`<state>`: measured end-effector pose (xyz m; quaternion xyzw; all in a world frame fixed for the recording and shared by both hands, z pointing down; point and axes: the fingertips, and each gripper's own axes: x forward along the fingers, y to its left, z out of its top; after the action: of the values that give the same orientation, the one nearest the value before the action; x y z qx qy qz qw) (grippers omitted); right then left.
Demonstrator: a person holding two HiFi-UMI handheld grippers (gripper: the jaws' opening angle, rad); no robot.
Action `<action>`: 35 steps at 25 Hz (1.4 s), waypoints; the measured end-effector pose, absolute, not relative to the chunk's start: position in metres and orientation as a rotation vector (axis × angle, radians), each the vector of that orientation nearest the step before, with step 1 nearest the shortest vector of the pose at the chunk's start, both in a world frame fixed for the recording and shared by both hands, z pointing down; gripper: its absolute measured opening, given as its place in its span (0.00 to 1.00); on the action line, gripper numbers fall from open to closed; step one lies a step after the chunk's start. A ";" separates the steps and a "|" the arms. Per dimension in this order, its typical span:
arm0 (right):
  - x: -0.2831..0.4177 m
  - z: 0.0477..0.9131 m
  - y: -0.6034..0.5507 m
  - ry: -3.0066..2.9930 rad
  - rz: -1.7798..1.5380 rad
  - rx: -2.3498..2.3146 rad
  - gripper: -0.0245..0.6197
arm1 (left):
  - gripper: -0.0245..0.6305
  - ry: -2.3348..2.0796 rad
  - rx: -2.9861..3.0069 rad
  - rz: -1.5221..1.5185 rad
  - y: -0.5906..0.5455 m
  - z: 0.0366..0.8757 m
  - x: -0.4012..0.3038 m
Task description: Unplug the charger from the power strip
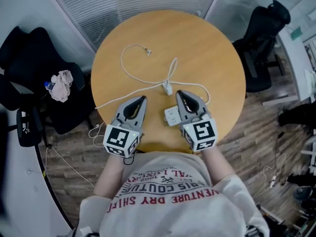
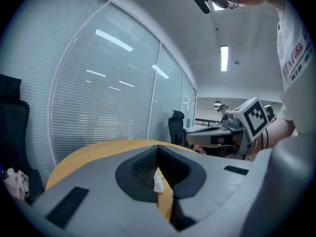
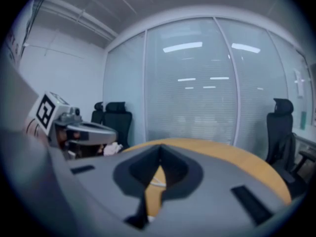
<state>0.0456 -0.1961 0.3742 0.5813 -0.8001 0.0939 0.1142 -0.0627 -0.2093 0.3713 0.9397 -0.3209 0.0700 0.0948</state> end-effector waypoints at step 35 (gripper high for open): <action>0.052 0.343 -0.167 -2.371 0.125 1.753 0.08 | 0.08 -0.979 2.870 0.118 -0.204 0.320 -0.064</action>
<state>0.0523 -0.1674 0.3428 0.5913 -0.7997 0.0423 0.0949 -0.0636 -0.2038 0.3196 0.9444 -0.3222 0.0389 0.0533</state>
